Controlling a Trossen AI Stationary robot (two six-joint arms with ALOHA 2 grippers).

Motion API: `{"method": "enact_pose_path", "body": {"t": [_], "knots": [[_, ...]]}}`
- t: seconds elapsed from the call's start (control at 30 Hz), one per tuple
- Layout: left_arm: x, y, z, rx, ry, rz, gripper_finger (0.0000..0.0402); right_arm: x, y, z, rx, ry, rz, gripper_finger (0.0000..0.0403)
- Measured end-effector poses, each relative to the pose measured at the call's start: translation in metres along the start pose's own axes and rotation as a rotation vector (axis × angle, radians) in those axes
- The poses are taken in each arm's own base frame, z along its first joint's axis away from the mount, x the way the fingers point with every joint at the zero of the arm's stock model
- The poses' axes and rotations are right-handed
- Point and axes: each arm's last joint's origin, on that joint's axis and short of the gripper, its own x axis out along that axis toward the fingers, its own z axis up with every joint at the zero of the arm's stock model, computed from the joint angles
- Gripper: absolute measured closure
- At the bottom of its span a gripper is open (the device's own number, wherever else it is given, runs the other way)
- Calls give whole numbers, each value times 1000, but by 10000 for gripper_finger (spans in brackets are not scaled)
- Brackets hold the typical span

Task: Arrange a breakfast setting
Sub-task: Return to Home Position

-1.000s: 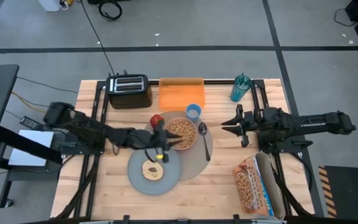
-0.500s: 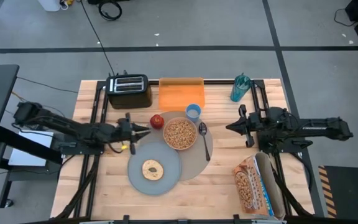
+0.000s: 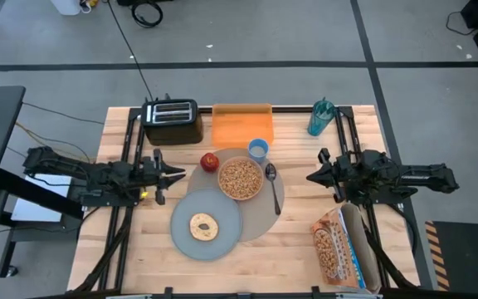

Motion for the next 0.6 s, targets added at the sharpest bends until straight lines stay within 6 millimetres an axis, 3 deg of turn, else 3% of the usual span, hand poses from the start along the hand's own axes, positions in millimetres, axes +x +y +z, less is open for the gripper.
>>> {"method": "enact_pose_path", "body": {"t": [0.1, 0.27, 0.47, 0.6], "knots": [[-3, 1, -16, -19, -34, -18, 322, -3, 1, 5, -23, -26, -2, 397], [-3, 2, -16, -11, -26, -20, 322, -8, 2, 29, -82, -67, -29, 397], [-4, 2, -16, -14, -32, -20, 322, -5, -4, 7, -42, -58, -68, 398], [-4, 0, -16, -59, -30, -48, 322, -3, -7, -2, -31, -10, -257, 400]]}}
